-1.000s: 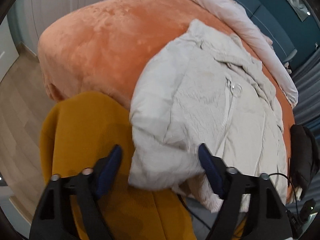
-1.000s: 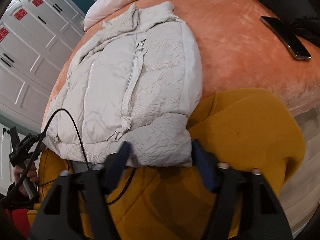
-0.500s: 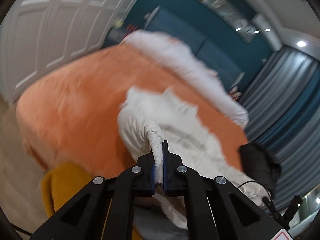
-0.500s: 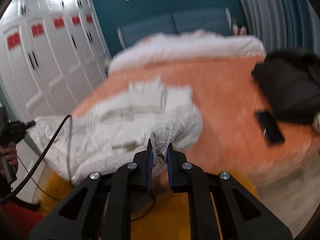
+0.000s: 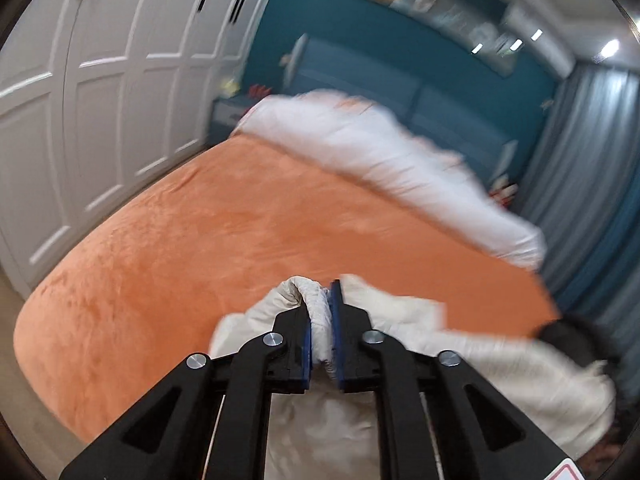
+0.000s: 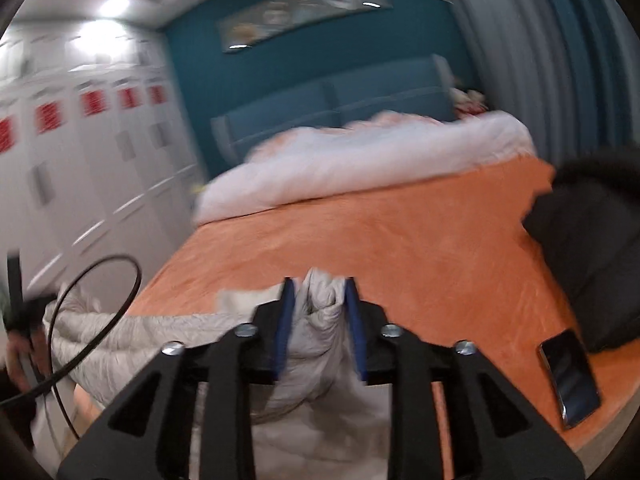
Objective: Fold large clothes
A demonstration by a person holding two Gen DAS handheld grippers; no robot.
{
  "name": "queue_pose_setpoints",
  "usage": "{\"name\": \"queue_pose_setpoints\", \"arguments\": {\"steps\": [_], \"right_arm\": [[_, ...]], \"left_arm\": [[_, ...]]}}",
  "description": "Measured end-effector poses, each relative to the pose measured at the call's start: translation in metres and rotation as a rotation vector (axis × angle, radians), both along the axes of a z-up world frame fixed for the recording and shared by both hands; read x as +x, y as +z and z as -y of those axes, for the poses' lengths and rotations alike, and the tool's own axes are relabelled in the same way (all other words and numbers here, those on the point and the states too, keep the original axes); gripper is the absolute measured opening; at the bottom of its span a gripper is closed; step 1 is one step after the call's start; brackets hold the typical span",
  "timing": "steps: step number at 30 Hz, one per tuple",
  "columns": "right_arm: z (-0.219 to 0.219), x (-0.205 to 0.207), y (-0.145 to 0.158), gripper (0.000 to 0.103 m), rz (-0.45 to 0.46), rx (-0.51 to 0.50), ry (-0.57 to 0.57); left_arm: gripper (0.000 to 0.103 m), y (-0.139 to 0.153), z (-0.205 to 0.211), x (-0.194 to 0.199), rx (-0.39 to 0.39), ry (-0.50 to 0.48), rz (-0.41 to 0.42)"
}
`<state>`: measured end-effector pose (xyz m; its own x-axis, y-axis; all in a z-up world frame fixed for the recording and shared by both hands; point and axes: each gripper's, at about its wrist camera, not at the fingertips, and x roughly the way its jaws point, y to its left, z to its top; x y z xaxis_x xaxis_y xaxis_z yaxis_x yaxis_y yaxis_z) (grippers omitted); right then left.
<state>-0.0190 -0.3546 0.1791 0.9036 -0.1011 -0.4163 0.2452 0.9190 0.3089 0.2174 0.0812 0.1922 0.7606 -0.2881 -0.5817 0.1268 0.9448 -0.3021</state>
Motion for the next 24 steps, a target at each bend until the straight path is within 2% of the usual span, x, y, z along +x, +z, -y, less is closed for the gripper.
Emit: {"name": "queue_pose_setpoints", "arguments": {"steps": [1,2,3,4,5,7,8,10,11,12,14,17,20,22,24], "right_arm": [[0.006,0.004,0.005,0.029,0.016,0.016,-0.047],[0.011,-0.001,0.017,0.029,0.074,0.045,-0.072],[0.013,-0.017,0.036,0.029,0.18,0.061,-0.074],[0.011,-0.037,0.057,0.034,0.269,0.029,-0.076],[0.007,-0.053,0.071,0.041,0.31,-0.016,-0.067],[-0.01,-0.093,0.102,0.044,0.353,-0.167,0.022],[-0.017,-0.105,0.108,0.051,0.352,-0.209,0.062],[-0.034,-0.139,0.112,0.065,0.32,-0.268,0.176],[-0.04,-0.15,0.109,0.067,0.287,-0.271,0.235],[-0.049,-0.16,0.101,0.067,0.223,-0.27,0.296],[-0.066,-0.171,0.078,0.067,0.116,-0.271,0.348],[-0.077,-0.164,0.033,0.067,-0.019,-0.2,0.378],[-0.079,-0.143,-0.022,0.065,-0.137,-0.122,0.343],[-0.089,-0.123,-0.056,0.059,-0.207,-0.143,0.309],[-0.101,-0.103,-0.083,0.057,-0.239,-0.175,0.297]], "left_arm": [[0.015,-0.018,0.006,0.02,0.034,0.03,-0.03],[0.015,-0.034,0.011,0.037,0.076,0.062,-0.079],[0.015,-0.046,0.013,0.051,0.122,0.1,-0.134],[0.016,-0.05,0.011,0.058,0.128,0.122,-0.167],[0.018,-0.049,0.008,0.056,0.098,0.126,-0.171],[0.029,-0.036,-0.006,0.035,0.015,0.119,-0.097],[0.034,-0.024,-0.012,0.016,0.019,0.133,-0.025],[0.06,-0.01,-0.022,-0.014,0.056,0.134,0.065],[0.065,0.0,-0.027,-0.037,0.08,0.127,0.118],[0.067,0.004,-0.031,-0.055,0.099,0.12,0.148],[0.07,0.011,-0.036,-0.09,0.13,0.077,0.17],[0.071,0.004,-0.041,-0.144,0.144,0.012,0.126],[0.071,-0.033,-0.033,-0.197,0.146,-0.043,-0.001],[0.071,-0.058,-0.021,-0.214,0.134,-0.071,-0.082],[0.071,-0.091,-0.009,-0.216,0.123,-0.077,-0.171]]}}
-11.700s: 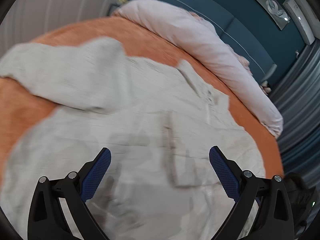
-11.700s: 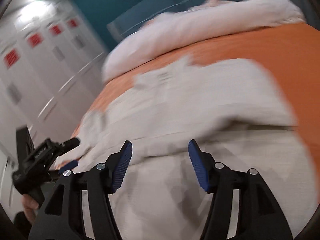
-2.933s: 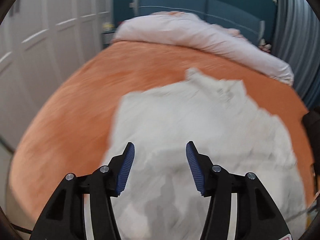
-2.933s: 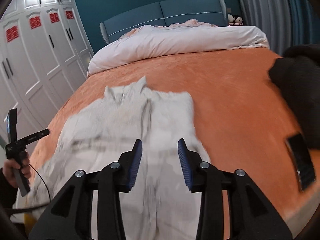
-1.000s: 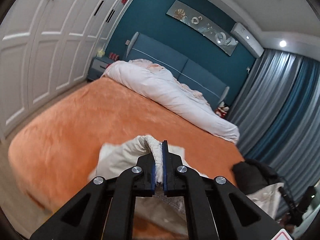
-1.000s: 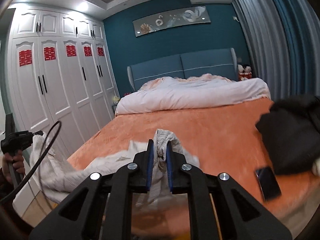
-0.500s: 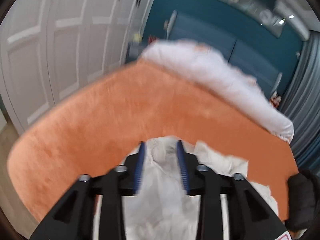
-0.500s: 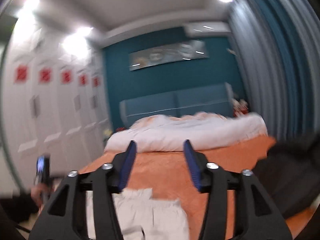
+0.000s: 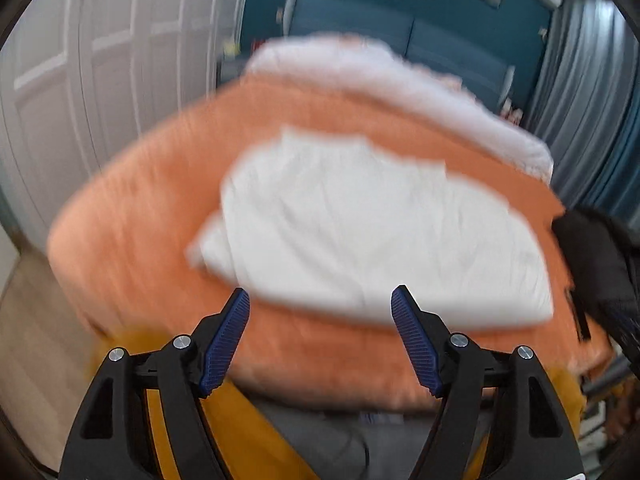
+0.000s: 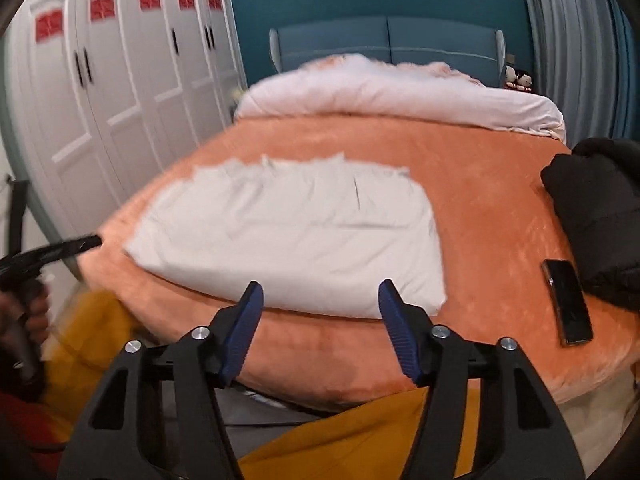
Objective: Fold large clothes
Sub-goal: 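Lower both tools onto the folded jacket edge and grasp it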
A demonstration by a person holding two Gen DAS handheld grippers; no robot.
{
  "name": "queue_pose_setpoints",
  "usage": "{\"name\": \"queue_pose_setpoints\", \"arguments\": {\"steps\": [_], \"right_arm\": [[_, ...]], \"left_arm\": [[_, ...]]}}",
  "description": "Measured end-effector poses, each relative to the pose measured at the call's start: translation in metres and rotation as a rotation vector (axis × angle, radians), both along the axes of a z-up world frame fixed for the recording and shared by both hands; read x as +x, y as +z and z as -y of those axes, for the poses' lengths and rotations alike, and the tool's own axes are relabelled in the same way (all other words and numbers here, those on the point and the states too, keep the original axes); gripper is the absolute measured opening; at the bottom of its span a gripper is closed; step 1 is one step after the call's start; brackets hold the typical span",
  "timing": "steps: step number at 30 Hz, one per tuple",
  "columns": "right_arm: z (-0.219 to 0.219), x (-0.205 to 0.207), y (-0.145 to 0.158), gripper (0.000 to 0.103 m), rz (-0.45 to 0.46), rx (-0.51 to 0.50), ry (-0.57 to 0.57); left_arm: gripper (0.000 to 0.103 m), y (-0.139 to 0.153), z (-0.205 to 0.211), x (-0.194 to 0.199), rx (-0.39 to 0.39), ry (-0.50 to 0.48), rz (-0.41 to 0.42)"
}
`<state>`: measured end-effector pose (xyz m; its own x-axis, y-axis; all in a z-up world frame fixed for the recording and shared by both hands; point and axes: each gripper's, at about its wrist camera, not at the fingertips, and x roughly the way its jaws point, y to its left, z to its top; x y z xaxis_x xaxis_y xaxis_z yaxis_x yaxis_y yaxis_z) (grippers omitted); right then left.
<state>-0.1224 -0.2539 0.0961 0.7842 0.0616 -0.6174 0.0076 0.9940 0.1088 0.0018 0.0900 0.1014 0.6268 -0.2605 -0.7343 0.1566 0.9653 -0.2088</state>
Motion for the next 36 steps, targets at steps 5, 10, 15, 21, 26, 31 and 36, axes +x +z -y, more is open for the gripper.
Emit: {"name": "queue_pose_setpoints", "arguments": {"steps": [5,10,15,21,26,31,36], "right_arm": [[-0.027,0.057,-0.03,0.033,-0.007,-0.069,-0.002],[-0.039,0.117,-0.042,0.025,0.015,-0.057,-0.013],[-0.039,0.152,-0.09,0.021,-0.088,-0.043,-0.039],[-0.045,0.16,-0.115,0.021,-0.1,-0.086,-0.027],[-0.032,0.162,-0.075,0.022,-0.076,-0.006,-0.059],[-0.009,0.19,-0.024,0.022,0.051,-0.052,-0.121],[0.016,0.247,-0.044,0.022,-0.005,-0.101,-0.18]], "left_arm": [[0.071,-0.008,0.014,0.044,-0.047,0.06,0.046],[0.071,-0.006,0.032,0.11,0.014,0.067,0.138],[0.072,-0.054,0.048,0.165,0.112,0.074,0.041],[0.078,-0.098,0.058,0.172,0.207,0.078,0.063],[0.067,-0.067,0.045,0.178,0.11,0.108,0.009],[0.072,-0.003,0.045,0.202,0.052,0.105,0.166],[0.073,-0.023,0.067,0.264,0.132,0.079,0.117]]}}
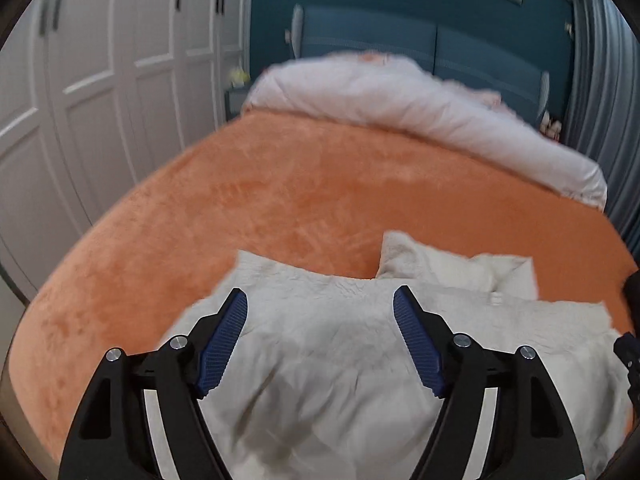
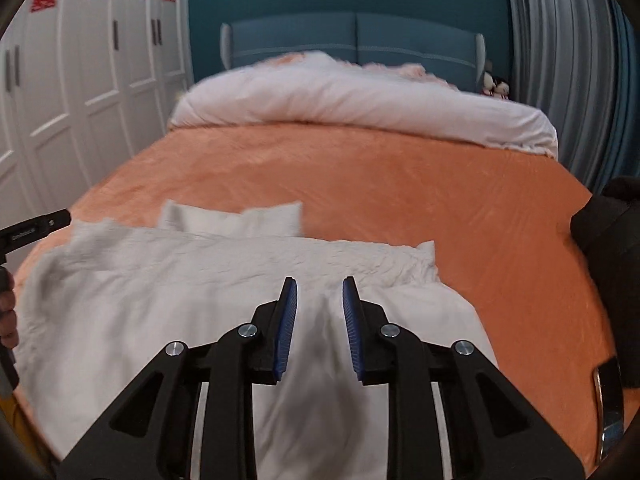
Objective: Fold large clothes
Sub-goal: 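Lower both tools onto the folded jacket edge and grasp it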
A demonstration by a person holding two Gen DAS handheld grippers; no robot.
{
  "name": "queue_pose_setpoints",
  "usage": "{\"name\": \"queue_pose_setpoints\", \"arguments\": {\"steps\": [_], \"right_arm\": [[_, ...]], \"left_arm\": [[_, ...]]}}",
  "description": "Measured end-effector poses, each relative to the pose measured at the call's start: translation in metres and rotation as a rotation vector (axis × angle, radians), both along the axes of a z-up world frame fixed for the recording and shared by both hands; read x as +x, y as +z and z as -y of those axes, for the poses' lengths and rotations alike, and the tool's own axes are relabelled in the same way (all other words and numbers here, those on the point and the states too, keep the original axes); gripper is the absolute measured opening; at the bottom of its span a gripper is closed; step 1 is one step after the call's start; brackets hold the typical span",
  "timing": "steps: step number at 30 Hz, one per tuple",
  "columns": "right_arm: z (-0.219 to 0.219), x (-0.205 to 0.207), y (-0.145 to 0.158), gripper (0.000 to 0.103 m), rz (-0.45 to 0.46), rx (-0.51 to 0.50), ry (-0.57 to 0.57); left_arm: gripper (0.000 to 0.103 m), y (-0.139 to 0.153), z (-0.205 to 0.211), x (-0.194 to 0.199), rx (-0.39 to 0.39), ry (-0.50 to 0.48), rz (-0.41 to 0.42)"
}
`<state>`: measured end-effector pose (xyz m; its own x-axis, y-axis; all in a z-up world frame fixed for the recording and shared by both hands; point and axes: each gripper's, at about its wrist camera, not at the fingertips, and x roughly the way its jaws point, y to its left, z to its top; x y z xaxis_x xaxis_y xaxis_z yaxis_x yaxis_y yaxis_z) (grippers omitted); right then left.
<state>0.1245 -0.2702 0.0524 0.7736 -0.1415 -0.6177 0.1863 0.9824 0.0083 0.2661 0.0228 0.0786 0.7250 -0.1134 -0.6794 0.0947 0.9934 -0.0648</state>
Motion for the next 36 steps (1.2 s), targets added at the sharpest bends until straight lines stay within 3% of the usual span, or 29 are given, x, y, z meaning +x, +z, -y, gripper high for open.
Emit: {"name": "queue_pose_setpoints", "arguments": {"steps": [5,7,12,20,36], "right_arm": [[0.018,0.031,-0.043,0.022,-0.083,0.023,-0.032],[0.017,0.034,-0.054,0.022,-0.083,0.034,-0.029],[0.018,0.04,-0.071,0.023,-0.076,0.063,-0.039],[0.029,0.046,-0.084,0.023,-0.069,0.143,-0.037],[0.025,0.051,-0.091,0.023,-0.066,0.122,-0.051]], "left_arm": [[0.073,-0.05,0.009,0.032,0.12,0.041,-0.065],[0.073,-0.069,0.007,0.038,0.116,0.037,-0.097],[0.074,-0.083,0.015,0.045,0.163,0.044,-0.095],[0.074,-0.098,0.018,0.053,0.147,0.044,-0.114],[0.075,-0.11,0.023,0.059,0.161,0.067,-0.119]]}}
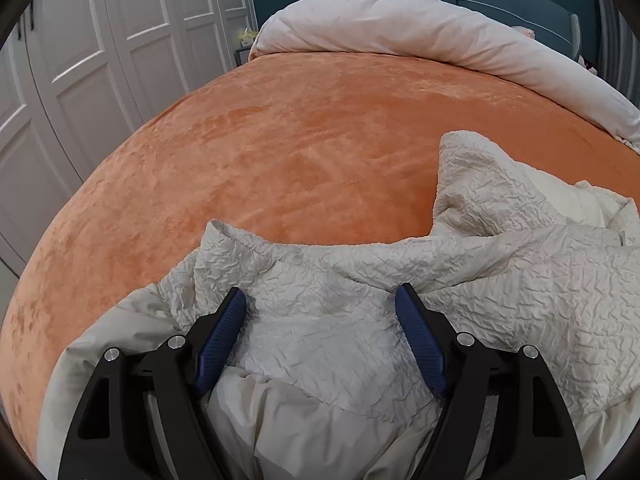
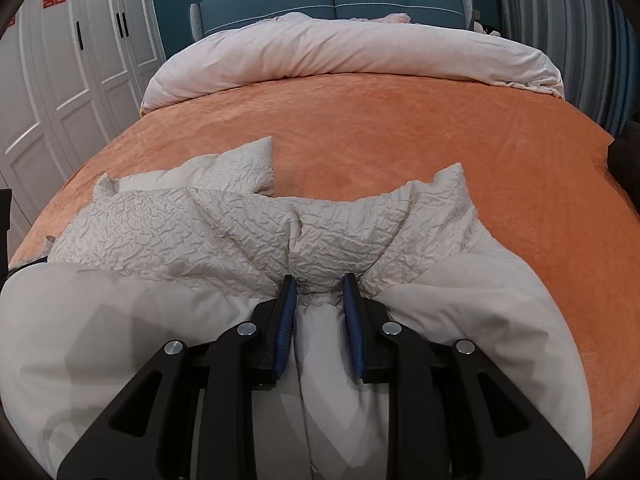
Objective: Fold large clothes
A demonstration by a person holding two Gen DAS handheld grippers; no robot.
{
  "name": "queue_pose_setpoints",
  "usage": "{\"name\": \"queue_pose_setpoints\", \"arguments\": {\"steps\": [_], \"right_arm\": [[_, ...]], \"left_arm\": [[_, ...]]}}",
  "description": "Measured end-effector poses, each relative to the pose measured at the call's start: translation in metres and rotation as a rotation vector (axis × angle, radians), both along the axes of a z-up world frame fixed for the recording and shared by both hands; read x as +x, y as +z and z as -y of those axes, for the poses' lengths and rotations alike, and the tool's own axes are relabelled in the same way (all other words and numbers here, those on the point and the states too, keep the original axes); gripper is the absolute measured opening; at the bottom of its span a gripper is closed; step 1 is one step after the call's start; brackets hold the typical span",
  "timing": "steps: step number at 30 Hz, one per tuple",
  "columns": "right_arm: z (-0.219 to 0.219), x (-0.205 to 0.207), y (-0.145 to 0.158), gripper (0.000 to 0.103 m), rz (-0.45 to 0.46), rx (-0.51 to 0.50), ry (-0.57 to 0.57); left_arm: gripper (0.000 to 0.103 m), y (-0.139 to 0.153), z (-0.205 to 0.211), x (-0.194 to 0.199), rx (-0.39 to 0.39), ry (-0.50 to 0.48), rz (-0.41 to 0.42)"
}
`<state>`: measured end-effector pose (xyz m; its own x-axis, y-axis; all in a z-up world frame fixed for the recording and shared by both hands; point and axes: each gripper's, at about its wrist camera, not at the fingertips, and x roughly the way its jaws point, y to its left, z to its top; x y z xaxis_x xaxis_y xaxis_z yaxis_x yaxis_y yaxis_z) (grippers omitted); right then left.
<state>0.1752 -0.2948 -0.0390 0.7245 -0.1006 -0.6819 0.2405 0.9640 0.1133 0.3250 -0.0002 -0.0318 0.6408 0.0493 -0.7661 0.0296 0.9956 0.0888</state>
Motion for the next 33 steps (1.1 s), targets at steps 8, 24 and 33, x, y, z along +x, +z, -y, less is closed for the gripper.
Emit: {"name": "queue_pose_setpoints", "arguments": {"steps": [8,24,33], "right_arm": [[-0.013,-0.009,0.031,0.026,-0.038,-0.06,-0.034],[-0.167,-0.015,0.056,0.033,-0.038,-0.016,0.203],[-0.181,0.0,0.01,0.032,-0.062,-0.11,0.182]], "left_arm": [[0.074,0.025,-0.008,-0.009,-0.009,0.004,-0.013],[0.084,0.064,-0.176,-0.186,-0.348,0.287,-0.029],[0.087,0.017,-0.168,-0.177,-0.463,0.235,-0.137]]}}
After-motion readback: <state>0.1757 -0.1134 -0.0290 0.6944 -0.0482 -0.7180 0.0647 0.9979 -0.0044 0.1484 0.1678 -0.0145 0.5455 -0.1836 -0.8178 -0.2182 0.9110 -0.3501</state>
